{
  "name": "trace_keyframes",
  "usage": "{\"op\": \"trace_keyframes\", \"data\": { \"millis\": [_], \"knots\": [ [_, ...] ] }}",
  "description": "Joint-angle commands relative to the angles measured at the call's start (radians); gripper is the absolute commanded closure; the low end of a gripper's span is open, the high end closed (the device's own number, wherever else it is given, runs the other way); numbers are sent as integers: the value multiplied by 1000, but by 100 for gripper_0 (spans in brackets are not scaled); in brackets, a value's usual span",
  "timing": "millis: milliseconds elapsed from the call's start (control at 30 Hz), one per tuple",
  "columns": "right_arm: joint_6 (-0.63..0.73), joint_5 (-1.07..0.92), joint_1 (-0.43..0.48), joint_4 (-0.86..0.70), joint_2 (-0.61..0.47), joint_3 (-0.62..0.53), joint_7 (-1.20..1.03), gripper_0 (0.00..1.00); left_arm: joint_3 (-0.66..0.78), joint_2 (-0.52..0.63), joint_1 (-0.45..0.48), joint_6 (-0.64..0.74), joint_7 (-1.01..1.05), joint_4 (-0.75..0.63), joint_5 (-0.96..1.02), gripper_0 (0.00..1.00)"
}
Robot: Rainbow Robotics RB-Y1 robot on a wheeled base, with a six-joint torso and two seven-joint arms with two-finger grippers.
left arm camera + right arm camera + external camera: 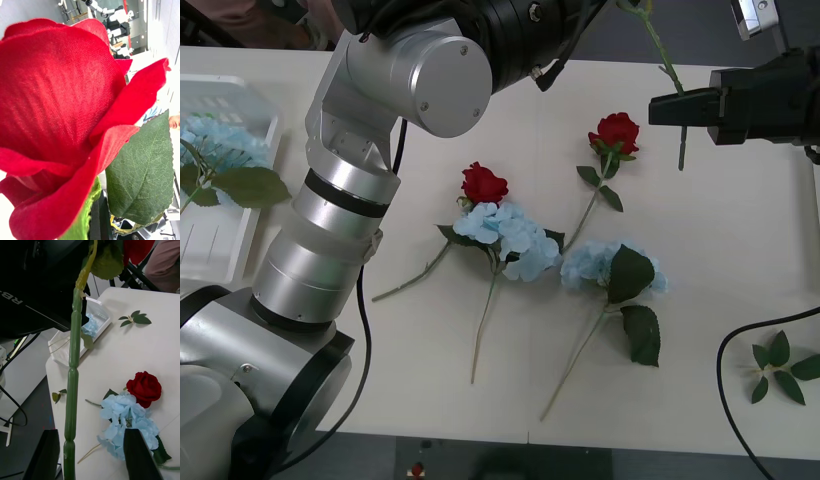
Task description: Put the red flowers into the right box and the blue flowers into the left box
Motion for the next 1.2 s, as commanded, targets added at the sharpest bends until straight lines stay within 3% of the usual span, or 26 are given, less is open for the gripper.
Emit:
{"op": "trace_keyframes", "data": {
  "millis": [33, 333, 367, 400, 433, 467, 500, 933, 1200],
  "knots": [
    [-7, -18, 1, -20, -5, 8, -15, 100, 6, 9, -33, -13, 0, -18, 9, 100],
    [-7, -24, 1, -20, -7, 1, -23, 100, 6, 9, -33, -13, 0, -18, 9, 100],
    [-7, -24, 1, -20, -7, 1, -24, 100, 6, 9, -33, -13, 0, -18, 9, 96],
    [-7, -25, 1, -20, -7, 0, -24, 100, 6, 9, -33, -13, 0, -18, 9, 53],
    [-5, -25, 1, -20, -7, 0, -24, 100, 6, 9, -33, -13, 0, -18, 9, 22],
    [-7, -25, 1, -20, -7, -2, -24, 100, 6, 9, -33, -13, 0, -18, 9, 8],
    [-7, -25, 1, -20, -7, -2, -24, 100, 6, 9, -33, -13, 0, -18, 9, 0],
    [-2, -1, 24, -20, -41, -5, -36, 100, 6, 9, -33, -13, 0, -18, 9, 0],
    [4, 57, 91, -19, -151, -5, -63, 100, 6, 18, -6, -17, 5, 1, 9, 0]
  ]
}}
